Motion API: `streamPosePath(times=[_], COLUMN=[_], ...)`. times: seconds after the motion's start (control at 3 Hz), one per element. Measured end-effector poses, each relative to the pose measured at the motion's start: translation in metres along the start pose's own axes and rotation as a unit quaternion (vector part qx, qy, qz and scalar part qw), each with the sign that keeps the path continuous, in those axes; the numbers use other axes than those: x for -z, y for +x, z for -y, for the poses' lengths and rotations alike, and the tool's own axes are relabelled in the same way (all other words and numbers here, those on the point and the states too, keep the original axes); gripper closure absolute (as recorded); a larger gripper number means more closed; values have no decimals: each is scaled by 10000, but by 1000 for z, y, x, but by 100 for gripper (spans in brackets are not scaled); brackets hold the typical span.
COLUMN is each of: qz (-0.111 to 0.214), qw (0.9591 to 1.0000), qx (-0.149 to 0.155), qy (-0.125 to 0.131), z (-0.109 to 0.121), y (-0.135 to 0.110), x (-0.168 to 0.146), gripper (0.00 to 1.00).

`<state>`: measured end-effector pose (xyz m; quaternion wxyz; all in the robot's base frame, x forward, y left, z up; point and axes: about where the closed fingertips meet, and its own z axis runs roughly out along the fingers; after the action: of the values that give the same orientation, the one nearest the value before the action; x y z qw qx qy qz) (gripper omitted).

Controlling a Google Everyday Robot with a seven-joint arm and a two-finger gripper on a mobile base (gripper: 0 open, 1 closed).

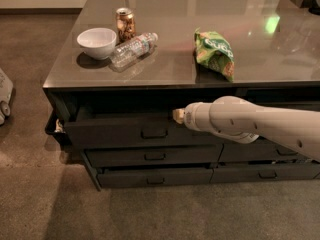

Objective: Open top drawer

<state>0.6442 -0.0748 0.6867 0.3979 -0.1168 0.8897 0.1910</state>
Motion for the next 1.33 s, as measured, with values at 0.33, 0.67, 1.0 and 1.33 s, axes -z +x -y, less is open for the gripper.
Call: streamPosePath(times=[0.33, 0.67, 1.0, 1.33], qz=[65, 115, 143, 79], qw=[10000, 9998, 9996, 9998], qx=[-22, -123, -219, -172], qy=[48, 115, 109, 62], z=[4, 5, -3, -11], y=[-2, -4, -5, -4], x=[-3, -6, -13, -20], gripper=[100, 100, 100, 100])
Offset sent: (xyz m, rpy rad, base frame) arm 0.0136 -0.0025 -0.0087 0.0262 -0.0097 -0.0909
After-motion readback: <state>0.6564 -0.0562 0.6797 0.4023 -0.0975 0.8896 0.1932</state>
